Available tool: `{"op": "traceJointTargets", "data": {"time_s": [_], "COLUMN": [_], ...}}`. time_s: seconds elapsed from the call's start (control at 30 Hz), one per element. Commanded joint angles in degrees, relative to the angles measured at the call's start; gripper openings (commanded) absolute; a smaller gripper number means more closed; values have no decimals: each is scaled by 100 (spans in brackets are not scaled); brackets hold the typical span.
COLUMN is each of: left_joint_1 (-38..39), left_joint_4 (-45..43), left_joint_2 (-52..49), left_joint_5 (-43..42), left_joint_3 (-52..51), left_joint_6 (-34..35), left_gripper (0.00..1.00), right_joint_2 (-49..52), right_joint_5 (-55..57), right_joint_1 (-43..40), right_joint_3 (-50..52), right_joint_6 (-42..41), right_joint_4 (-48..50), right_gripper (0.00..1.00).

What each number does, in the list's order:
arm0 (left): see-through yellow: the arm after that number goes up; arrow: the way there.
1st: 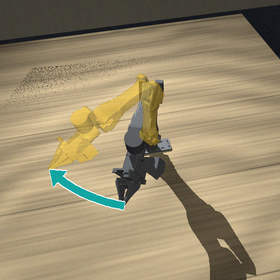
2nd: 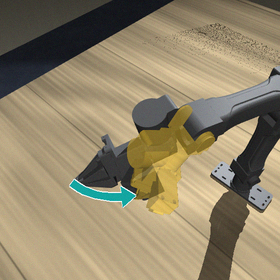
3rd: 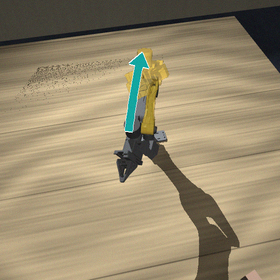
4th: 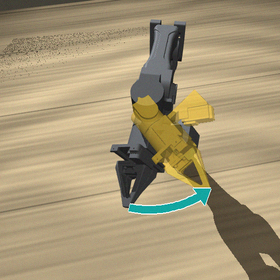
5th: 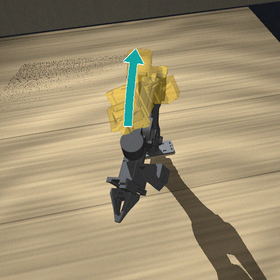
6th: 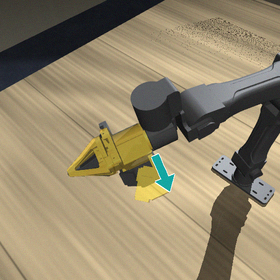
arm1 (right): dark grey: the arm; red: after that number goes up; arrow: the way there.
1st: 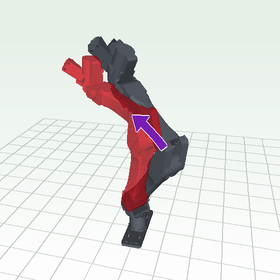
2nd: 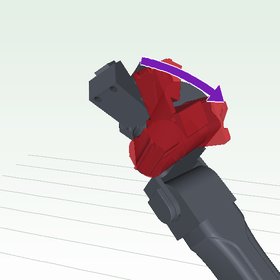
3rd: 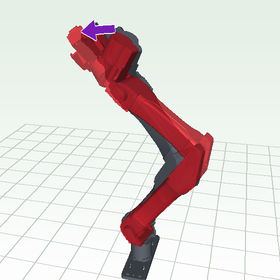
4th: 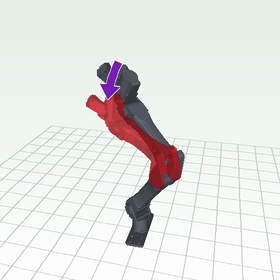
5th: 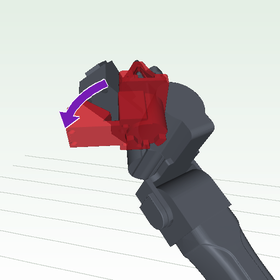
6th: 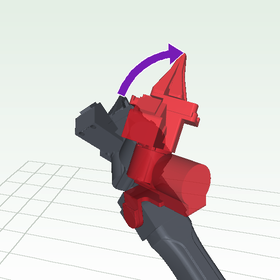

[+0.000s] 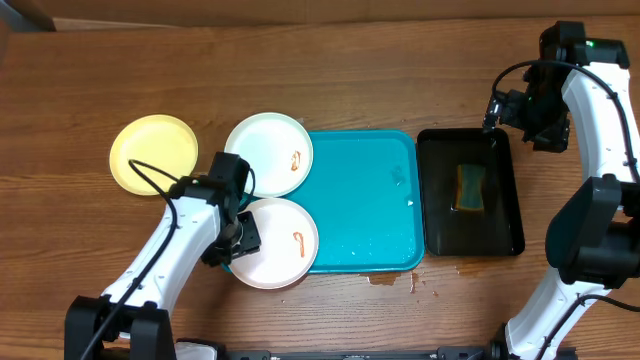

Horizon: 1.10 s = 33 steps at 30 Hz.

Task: Clean dirty plates on tray and stack at the side
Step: 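Move the left gripper back to the front white plate's edge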

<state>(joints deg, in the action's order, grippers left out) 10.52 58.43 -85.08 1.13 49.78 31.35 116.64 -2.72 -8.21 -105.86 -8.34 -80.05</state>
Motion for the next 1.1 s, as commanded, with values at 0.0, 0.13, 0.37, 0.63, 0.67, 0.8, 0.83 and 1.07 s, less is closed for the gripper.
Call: {"op": "traceJointTargets", "data": {"time_s": [0.0, 0.13, 0.37, 0.63, 0.67, 0.8, 0.83, 1.07], "left_joint_1": [37, 39, 42, -74, -155, -546, -612, -675], "left_joint_4": [-177, -188, -507, -160, 48, 752, 756, 664], "left_joint_2": [7, 7, 7, 7, 7, 13, 13, 9], "left_joint_5": [-302, -529, -1464, -1047, -841, -393, -411, -118], "left_joint_3": [-273, -374, -376, -72, 79, 730, 780, 402], "left_joint_6": [103, 74, -538, -1287, -1224, -1128, -1119, -535], "left_gripper": [40, 30, 32, 52, 52, 51, 51, 53], "right_joint_2": [-90, -90, -90, -90, -90, -90, -90, -90], "right_joint_5": [13, 13, 13, 13, 13, 13, 13, 13], "right_joint_1": [9, 9, 9, 9, 9, 9, 9, 9], "right_joint_3": [-114, -114, -114, -114, -114, -114, -114, -114], "right_joint_6": [-24, -24, -24, -24, -24, -24, -24, -24], "right_joint_4": [22, 22, 22, 22, 22, 22, 22, 22], "right_gripper": [100, 100, 100, 100, 100, 100, 100, 100]}}
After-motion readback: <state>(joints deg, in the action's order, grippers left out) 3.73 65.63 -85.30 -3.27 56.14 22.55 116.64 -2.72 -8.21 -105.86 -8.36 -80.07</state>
